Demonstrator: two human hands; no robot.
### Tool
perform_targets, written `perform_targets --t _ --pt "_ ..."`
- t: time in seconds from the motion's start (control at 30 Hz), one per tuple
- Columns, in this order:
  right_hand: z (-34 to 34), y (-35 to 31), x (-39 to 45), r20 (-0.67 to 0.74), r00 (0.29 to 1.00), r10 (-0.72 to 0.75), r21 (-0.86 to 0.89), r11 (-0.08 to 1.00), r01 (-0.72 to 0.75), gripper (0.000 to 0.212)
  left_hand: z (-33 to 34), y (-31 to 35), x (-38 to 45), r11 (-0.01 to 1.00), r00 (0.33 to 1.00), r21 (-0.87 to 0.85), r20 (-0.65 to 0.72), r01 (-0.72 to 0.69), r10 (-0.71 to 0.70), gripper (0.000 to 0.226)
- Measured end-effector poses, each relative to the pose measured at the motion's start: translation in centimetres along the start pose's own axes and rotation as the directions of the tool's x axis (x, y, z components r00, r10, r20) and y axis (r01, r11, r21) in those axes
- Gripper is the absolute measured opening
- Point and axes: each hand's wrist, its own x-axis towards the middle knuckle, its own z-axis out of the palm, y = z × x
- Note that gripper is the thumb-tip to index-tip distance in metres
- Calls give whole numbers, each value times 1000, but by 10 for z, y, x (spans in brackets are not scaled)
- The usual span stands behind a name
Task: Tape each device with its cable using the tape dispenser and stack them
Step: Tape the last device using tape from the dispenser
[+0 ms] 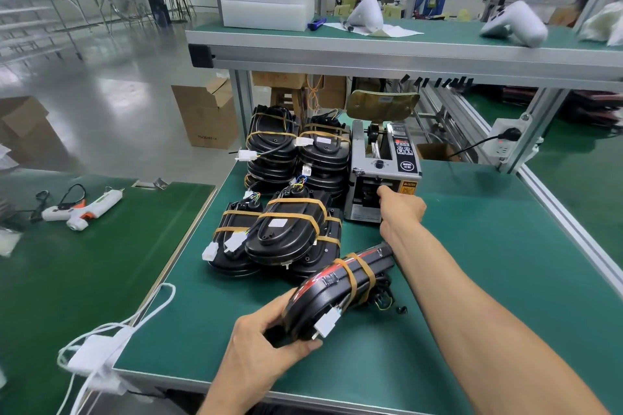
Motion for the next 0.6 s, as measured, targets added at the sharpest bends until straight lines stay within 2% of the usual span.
perform_targets --t 0.07,0.13,0.23,0.3,0.37,0.6 --pt "-11 -4 -9 86 996 -22 -10 1000 22 17 0 0 0 1000 1000 -3 -2 7 -7 74" --pt "-36 -5 -24 239 969 -58 -28 997 66 12 0 2 0 1000 1000 -13 -10 9 -9 75" --pt "-88 -2 -52 470 880 -70 -15 996 87 5 1 5 1 1000 1000 -19 -17 13 -13 74" --pt "-118 4 -70 578 815 -45 -31 997 77 12 1 7 1 1000 1000 -10 -17 12 -12 72" --pt "-135 11 -81 608 793 -29 -52 996 76 13 1 9 1 1000 1000 -13 -22 6 -6 71" --pt "-136 9 -94 558 825 -90 -40 990 135 30 2 11 -1 999 1000 -32 -10 13 -13 72"
